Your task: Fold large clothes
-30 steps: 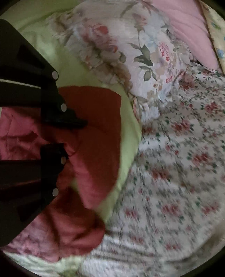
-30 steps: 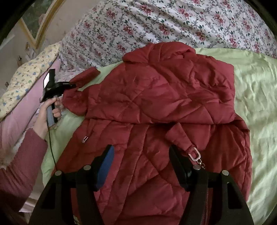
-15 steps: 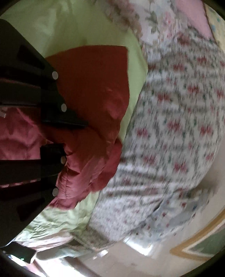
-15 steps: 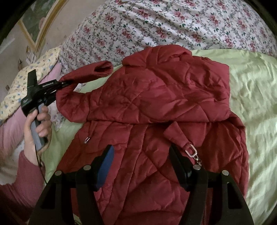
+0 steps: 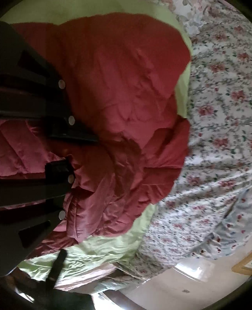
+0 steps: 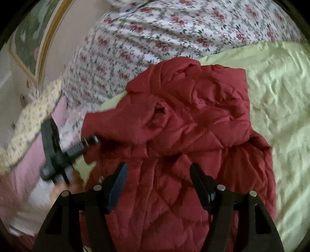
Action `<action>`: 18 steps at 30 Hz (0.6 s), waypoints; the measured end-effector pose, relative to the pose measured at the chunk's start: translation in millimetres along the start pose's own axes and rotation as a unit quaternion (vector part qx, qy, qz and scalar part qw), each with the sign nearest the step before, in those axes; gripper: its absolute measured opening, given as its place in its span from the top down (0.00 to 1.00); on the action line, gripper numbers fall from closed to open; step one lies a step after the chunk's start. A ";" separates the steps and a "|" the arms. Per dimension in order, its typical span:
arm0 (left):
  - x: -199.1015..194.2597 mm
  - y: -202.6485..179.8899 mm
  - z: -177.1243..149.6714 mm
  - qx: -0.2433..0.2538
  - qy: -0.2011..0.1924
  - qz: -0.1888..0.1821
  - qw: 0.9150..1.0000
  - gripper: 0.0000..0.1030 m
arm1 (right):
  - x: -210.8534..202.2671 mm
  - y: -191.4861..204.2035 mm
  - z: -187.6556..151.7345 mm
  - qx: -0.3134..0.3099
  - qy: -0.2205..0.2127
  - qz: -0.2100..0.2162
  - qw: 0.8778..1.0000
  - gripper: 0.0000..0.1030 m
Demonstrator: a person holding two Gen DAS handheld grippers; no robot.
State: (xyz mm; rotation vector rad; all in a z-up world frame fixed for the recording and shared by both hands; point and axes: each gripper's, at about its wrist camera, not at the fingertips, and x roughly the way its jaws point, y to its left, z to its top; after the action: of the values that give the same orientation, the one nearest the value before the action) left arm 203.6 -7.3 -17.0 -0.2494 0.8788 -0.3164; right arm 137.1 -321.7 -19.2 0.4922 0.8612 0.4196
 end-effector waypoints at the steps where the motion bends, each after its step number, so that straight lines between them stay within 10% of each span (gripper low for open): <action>1: 1.5 0.5 -1.2 -0.001 0.002 0.000 1.000 0.87 | 4.6 -3.4 5.3 0.009 -0.001 0.009 1.000 0.33; 12: 4.0 1.1 -3.2 0.001 0.005 0.003 1.000 0.87 | 84.6 -31.0 43.6 0.111 0.029 0.091 0.989 0.36; 18: 10.3 3.5 -3.7 -0.006 0.030 0.006 1.000 0.76 | 106.9 -30.2 42.0 0.129 0.044 0.116 0.984 0.81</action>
State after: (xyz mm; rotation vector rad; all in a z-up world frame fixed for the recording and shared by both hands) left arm 207.4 -8.2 -27.8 -0.2480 0.9405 -0.3092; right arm 237.6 -299.0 -78.3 0.8240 0.9525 0.5500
